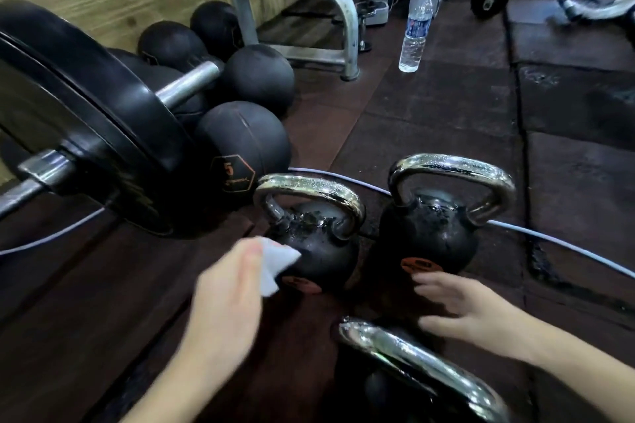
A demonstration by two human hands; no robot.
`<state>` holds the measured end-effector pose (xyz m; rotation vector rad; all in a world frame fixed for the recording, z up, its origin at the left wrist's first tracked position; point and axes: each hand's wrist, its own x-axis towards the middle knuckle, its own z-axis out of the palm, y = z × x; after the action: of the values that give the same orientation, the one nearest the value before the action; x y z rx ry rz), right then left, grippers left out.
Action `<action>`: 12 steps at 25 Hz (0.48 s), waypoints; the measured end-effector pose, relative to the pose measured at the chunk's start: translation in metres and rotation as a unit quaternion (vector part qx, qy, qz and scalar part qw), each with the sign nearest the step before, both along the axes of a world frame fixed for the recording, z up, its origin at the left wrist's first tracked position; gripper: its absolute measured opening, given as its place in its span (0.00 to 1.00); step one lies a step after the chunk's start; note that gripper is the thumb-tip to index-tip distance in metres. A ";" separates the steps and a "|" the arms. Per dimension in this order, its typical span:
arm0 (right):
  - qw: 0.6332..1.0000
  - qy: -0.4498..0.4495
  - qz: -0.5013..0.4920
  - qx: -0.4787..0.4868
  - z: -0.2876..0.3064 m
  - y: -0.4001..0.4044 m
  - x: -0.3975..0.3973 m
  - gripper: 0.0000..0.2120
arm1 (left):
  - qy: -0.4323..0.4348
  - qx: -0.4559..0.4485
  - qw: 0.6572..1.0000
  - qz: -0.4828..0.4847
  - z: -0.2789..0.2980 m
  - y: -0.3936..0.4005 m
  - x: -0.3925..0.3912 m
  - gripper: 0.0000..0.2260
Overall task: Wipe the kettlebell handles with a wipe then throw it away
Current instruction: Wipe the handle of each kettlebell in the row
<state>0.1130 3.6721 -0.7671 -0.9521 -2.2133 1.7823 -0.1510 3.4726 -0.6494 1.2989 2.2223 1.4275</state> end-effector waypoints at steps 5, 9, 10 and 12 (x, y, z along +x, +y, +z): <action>0.996 0.017 -0.011 0.091 0.013 0.009 -0.103 0.54 | 0.080 0.071 0.988 0.112 0.032 0.040 -0.069 0.18; 0.990 0.010 -0.050 0.128 0.004 0.016 -0.137 0.38 | 0.168 -0.006 0.985 0.025 -0.001 0.091 -0.080 0.18; 0.989 0.006 -0.069 0.127 0.001 0.018 -0.139 0.35 | 0.176 -0.038 0.984 0.007 -0.010 0.099 -0.076 0.18; 0.989 0.006 -0.078 0.127 -0.006 0.019 -0.137 0.33 | 0.274 -0.098 0.957 -0.002 -0.013 0.117 -0.064 0.17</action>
<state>-0.0241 3.6913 -0.7727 -1.0211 -2.2203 1.3963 -0.2145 3.5895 -0.6627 1.7868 2.6023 0.8771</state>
